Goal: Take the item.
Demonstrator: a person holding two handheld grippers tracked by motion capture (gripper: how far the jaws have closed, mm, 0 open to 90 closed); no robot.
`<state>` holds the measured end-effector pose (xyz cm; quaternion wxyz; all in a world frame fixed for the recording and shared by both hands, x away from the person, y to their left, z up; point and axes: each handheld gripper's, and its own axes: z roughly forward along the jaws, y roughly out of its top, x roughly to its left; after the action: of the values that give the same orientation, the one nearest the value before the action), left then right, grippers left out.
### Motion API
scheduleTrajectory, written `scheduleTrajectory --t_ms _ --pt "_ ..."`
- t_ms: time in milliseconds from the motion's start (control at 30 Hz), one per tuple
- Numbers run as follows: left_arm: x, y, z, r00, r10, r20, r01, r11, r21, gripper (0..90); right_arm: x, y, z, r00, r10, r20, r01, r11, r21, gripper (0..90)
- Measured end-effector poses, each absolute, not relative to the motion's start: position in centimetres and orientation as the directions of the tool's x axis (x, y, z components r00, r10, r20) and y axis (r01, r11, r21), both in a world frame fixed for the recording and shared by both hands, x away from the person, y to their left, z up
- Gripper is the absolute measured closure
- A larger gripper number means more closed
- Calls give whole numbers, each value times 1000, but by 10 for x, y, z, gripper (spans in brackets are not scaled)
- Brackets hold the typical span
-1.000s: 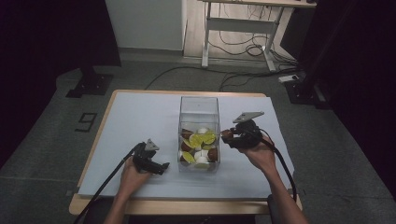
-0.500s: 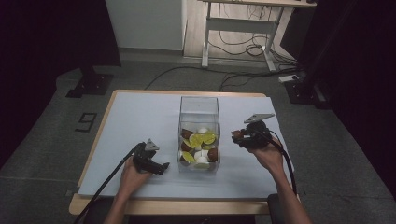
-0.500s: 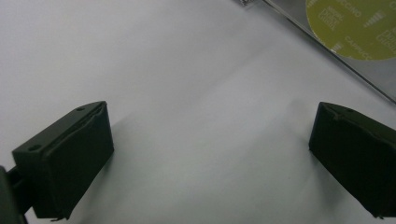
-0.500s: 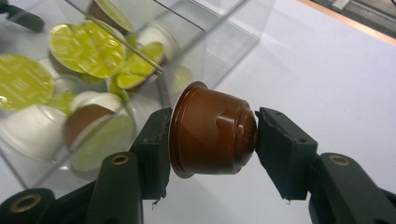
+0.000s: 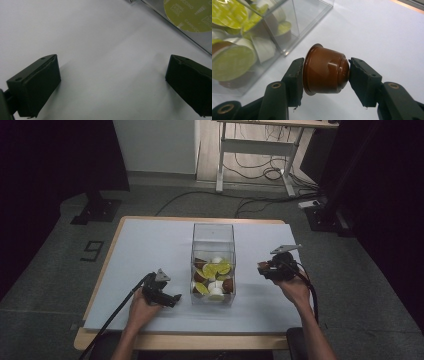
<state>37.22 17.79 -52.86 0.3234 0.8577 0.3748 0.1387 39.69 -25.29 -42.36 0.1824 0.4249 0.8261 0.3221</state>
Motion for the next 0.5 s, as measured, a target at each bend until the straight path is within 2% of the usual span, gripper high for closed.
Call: scheduleTrajectory --t_ms 500 --pt "372 178 -529 681 732 -5 554 -511 658 0 401 -251 -451 -570 820 -56 601 462 652 469"
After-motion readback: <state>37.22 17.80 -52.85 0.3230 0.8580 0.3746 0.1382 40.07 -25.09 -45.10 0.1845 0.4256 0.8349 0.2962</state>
